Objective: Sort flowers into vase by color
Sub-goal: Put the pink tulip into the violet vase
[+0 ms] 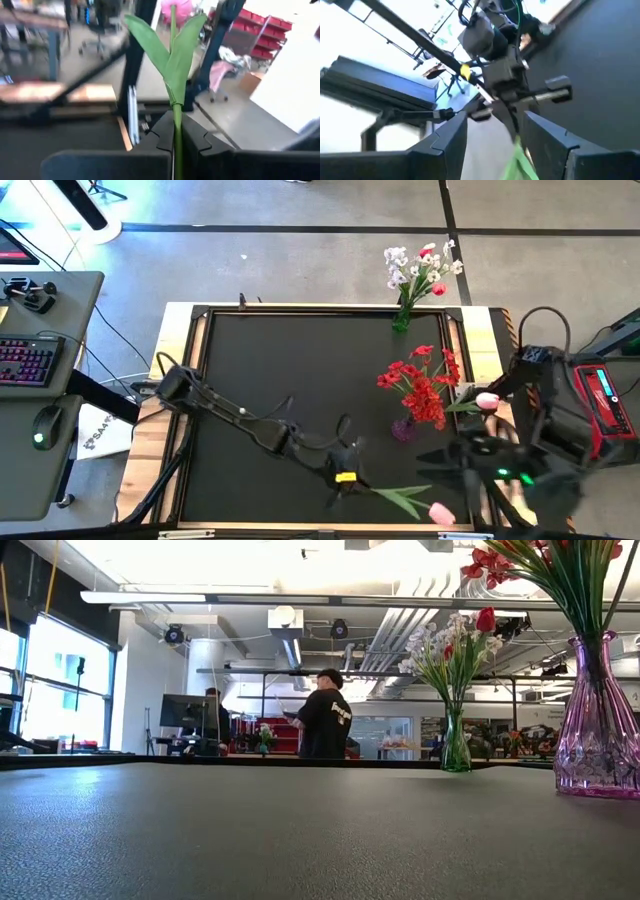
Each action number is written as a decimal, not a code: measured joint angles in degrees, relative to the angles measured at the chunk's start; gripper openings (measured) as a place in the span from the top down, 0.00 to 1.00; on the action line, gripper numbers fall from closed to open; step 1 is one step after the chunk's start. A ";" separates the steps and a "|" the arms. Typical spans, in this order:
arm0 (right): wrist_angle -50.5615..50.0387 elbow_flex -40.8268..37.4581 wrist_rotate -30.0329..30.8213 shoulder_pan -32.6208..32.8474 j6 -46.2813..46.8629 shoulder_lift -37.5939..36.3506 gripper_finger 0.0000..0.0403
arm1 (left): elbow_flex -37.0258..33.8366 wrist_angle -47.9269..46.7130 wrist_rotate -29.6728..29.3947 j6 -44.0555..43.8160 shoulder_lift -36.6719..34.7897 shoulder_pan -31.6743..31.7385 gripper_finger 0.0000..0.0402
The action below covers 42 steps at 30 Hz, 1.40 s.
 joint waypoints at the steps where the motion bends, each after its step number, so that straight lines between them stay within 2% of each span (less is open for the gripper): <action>1: 0.03 0.02 2.09 1.16 -1.70 -0.13 0.56 | 0.00 0.18 -0.49 1.03 -0.97 0.14 1.00; 6: -0.84 -0.01 5.86 4.31 -7.75 0.47 0.59 | 0.00 5.96 -0.55 4.90 -4.89 1.05 1.00; 11: -0.83 -0.01 6.41 5.44 -16.98 3.31 0.62 | 0.04 15.93 -0.42 5.86 -6.80 2.50 1.00; 13: -0.13 -0.05 9.04 5.18 -20.47 4.96 0.63 | 0.07 20.16 -0.43 5.78 -6.85 3.27 1.00; 19: 13.93 -0.07 24.73 0.96 -37.75 8.85 0.64 | 0.05 21.93 -2.05 4.29 -6.42 4.91 1.00; 21: 19.31 -0.07 25.98 -0.83 -42.12 9.17 0.64 | 0.04 21.15 -2.36 5.23 -6.39 5.06 1.00; 24: 25.26 -0.05 24.47 -3.17 -47.20 9.87 0.64 | 0.04 19.23 -3.76 7.33 -6.43 5.01 1.00; 28: 28.07 -0.07 24.35 -4.78 -48.30 9.93 0.64 | 0.04 17.80 -3.89 9.30 -6.41 4.94 1.00; 33: 28.76 -0.07 28.63 -4.78 -47.70 9.77 0.64 | 0.04 16.04 -3.95 11.02 -6.41 4.56 1.00; 39: 28.79 -0.07 28.73 -4.74 -46.99 9.77 0.65 | 0.04 15.75 -4.81 14.48 -6.41 3.66 1.00; 42: 28.83 -0.07 28.53 -5.16 -46.96 9.77 0.69 | 0.05 13.63 -5.08 15.91 -6.43 3.38 1.00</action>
